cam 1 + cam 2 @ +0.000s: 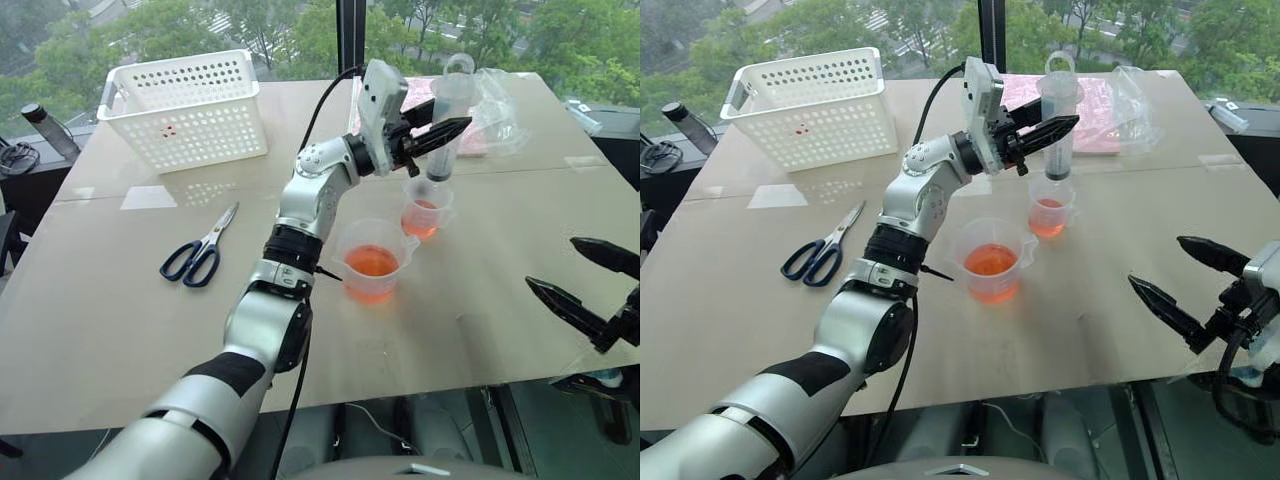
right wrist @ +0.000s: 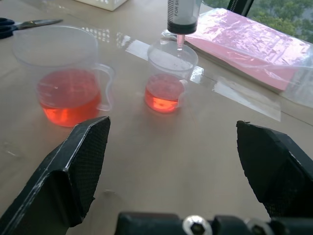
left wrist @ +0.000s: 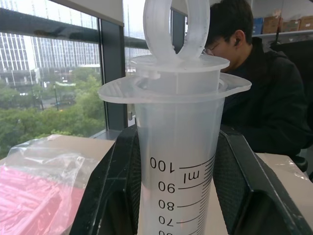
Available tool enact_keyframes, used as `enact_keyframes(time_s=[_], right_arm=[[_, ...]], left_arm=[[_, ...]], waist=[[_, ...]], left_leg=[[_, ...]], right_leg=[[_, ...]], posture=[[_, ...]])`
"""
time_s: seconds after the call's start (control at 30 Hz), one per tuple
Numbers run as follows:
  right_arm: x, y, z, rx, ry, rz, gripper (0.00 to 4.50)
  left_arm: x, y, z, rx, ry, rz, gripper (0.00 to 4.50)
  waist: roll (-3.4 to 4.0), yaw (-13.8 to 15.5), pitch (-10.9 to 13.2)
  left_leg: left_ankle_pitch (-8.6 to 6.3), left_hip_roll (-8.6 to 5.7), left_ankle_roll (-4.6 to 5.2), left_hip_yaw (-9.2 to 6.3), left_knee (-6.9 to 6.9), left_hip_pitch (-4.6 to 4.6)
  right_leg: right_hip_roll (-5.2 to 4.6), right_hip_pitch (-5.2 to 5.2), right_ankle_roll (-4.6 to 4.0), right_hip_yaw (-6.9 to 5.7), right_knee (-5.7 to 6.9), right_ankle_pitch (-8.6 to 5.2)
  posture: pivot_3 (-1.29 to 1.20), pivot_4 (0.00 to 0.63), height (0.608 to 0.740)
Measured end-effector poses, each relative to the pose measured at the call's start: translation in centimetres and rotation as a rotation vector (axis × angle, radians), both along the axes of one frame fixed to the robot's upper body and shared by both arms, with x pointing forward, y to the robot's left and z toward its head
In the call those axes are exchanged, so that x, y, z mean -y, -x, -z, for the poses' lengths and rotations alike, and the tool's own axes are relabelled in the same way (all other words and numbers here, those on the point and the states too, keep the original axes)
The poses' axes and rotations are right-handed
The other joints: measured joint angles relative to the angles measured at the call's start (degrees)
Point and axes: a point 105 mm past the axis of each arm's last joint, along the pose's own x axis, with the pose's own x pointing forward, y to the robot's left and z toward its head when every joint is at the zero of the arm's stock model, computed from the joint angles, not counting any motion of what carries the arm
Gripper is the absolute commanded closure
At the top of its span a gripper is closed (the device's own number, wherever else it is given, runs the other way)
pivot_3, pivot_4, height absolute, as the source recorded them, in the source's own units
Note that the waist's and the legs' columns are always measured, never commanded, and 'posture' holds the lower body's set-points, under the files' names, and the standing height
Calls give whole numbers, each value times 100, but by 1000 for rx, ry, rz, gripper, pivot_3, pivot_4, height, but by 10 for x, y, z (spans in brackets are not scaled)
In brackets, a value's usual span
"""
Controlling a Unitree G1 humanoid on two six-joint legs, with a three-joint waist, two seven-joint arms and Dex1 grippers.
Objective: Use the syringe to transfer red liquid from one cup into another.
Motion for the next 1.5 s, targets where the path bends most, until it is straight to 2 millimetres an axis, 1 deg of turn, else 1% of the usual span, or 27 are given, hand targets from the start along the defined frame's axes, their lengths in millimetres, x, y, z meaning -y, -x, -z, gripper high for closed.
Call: enact_keyframes(time_s=[0.07, 0.13, 0.17, 0.2, 0.27, 0.3, 0.33, 0.37, 0.4, 0.43, 0.47, 0.53, 0.6, 0.63, 0.7, 0.73, 0.8, 0.87, 1.0, 1.07, 1.13, 1.27, 1.33, 1.37, 1.43, 1.47, 1.5], right_arm=[[0, 1, 0, 3, -6, 5, 75], [-1, 1, -1, 9, -10, 8, 75], [-1, 1, -1, 15, -11, 10, 75], [-2, 1, -2, 22, -13, 11, 75], [-2, -1, -4, 28, -12, 10, 75], [-3, -1, -4, 28, -11, 9, 75], [-4, -3, -2, 22, -14, 4, 75], [-5, -4, 0, 12, -20, -1, 75], [-5, -4, 1, 7, -23, -2, 75], [-5, -5, 2, 0, -27, -7, 75], [-5, -6, 2, -2, -28, -8, 75], [-5, -6, 2, -3, -34, -15, 75], [-7, -5, 1, -4, -31, -36, 75], [-10, -3, 0, -3, -38, -59, 75], [-16, 2, 2, -22, -63, -110, 75], [-17, 5, 3, -31, -67, -126, 75], [-20, 11, 4, -40, -70, -155, 75], [-19, 15, 5, -45, -65, -161, 75], [-18, 19, 9, -68, -59, -164, 75], [-18, 20, 10, -70, -58, -164, 75], [-19, 22, 10, -71, -54, -169, 75], [-20, 25, 14, -85, -37, -165, 75], [-20, 25, 15, -83, -30, -164, 0], [-20, 25, 15, -83, -30, -165, 0], [-21, 25, 15, -85, -32, -167, 0], [-21, 25, 16, -87, -32, -168, 0], [-21, 26, 16, -89, -35, -171, 0]], left_arm=[[-9, -8, -2, -78, 23, -34, 3068], [-26, -21, -14, -138, 37, -120, 3068], [-34, -26, -22, -154, 32, -165, 3068], [-46, -32, -35, -166, 25, -215, 3068], [-64, -38, -57, -201, 24, -273, 3068], [-67, -40, -59, -220, 19, -282, 3068], [-83, -45, -68, -296, 12, -312, 3068], [-97, -50, -68, -387, -12, -335, 3068], [-106, -53, -66, -440, -25, -351, 3068], [-126, -56, -59, -528, -50, -385, 3068], [-131, -56, -57, -547, -53, -396, 3068], [-152, -57, -43, -673, -90, -434, 3068], [-164, -54, -27, -793, -136, -469, 3068], [-173, -52, -15, -861, -161, -492, 3068], [-183, -49, 3, -950, -204, -525, 3068], [-185, -48, 9, -972, -220, -533, 3068], [-189, -44, 27, -1058, -238, -537, 3068], [-190, -42, 48, -1121, -263, -546, 3068], [-185, -37, 94, -1258, -324, -573, 3068], [-180, -33, 109, -1305, -348, -573, 3068], [-176, -32, 113, -1311, -358, -571, 3068], [-177, -33, 116, -1304, -347, -593, 3068], [-177, -34, 118, -1300, -342, -598, 2049], [-176, -33, 119, -1298, -344, -599, 1760], [-176, -32, 123, -1291, -364, -608, 854], [-175, -31, 120, -1284, -366, -605, 391], [-174, -31, 117, -1272, -369, -610, 70]], waist=[[0, -3, 0], [-3, -10, 2], [-4, -10, 3], [-4, -11, 3], [-4, -5, 3], [-5, -6, 3], [-4, -7, 3], [-4, -10, 3], [-4, -11, 3], [-4, -26, 3], [-4, -34, 3], [-7, -39, 5], [-9, -31, 6], [-11, -13, 7], [-19, 10, 11], [-21, 17, 13], [-22, 6, 13], [-23, -3, 12], [-27, -1, 14], [-29, 1, 15], [-30, 1, 15], [-29, 3, 11], [-30, 4, 9], [-30, 3, 8], [-30, 3, 8], [-31, 5, 8], [-31, 5, 8]], left_leg=[[0, 1, 0, -1, 0, -1], [0, 2, 0, -2, 0, -2], [0, 2, 0, -2, 0, -3], [0, 2, -1, -1, 0, -3], [2, 1, -3, 0, 0, -3], [2, 0, -3, -1, 0, -3], [2, -1, -3, 2, 0, -1], [2, -2, -4, 4, 0, 1], [2, -3, -4, 5, -1, 3], [2, -3, -4, 6, -1, 2], [2, -2, -4, 7, -2, 2], [3, -2, -5, 8, -2, 0], [2, -3, -4, 8, -2, -2], [2, -2, -4, 8, -1, -2], [2, -2, -4, 6, -1, -5], [3, -2, -5, 5, -1, -6], [2, -2, -5, 6, -1, -7], [2, -1, -5, 8, -1, -5], [2, 1, -5, 7, 0, -6], [2, 0, -6, 7, 0, -9], [3, 1, -8, 7, 0, -9], [3, 1, -9, 7, 0, -6], [3, 1, -9, 8, 0, -5], [3, 1, -9, 8, 0, -5], [3, 1, -10, 8, 0, -6], [3, 1, -10, 7, 0, -6], [3, 1, -11, 7, 0, -6]], right_leg=[[0, 0, 0, 2, 0, 0], [1, -3, 0, 2, 3, 0], [2, -4, 0, 2, 4, -1], [5, -6, 1, -1, 5, -1], [6, -6, 1, -4, 4, -1], [7, -6, 2, -5, 4, -1], [8, -5, 2, -4, 6, -2], [10, -6, 3, -4, 7, -3], [12, -6, 3, -3, 6, -3], [14, -8, 3, -3, 7, -3], [14, -9, 3, -2, 8, -3], [14, -11, 3, -2, 10, -3], [14, -11, 4, -1, 10, -4], [13, -10, 5, -1, 9, -5], [12, -10, 5, -2, 9, -5], [11, -10, 6, -2, 9, -5], [9, -10, 6, 1, 8, -5], [6, -11, 6, 3, 8, -5], [-5, -13, 5, 19, 12, -4], [-23, -16, 5, 22, 13, -4], [-24, -17, 5, 22, 14, -4], [-29, -17, 5, 26, 17, -4], [-30, -17, 5, 27, 18, -4], [-31, -16, 5, 28, 18, -4], [-32, -18, 4, 28, 20, -4], [-31, -18, 4, 28, 21, -4], [-32, -18, 4, 28, 21, -4]], posture=[[0, 150, 740], [0, 150, 740], [0, 150, 740], [0, 150, 740], [0, 150, 740], [0, 150, 740], [0, 150, 740], [0, 150, 740], [0, 150, 740], [0, 150, 740], [0, 150, 740], [0, 150, 740], [0, 150, 740], [0, 150, 740], [0, 150, 740], [0, 150, 740], [0, 150, 740], [0, 150, 740], [0, 150, 740], [0, 150, 740], [0, 150, 740], [0, 150, 740], [0, 150, 740], [0, 150, 740], [0, 150, 740], [0, 150, 740], [0, 150, 740]])
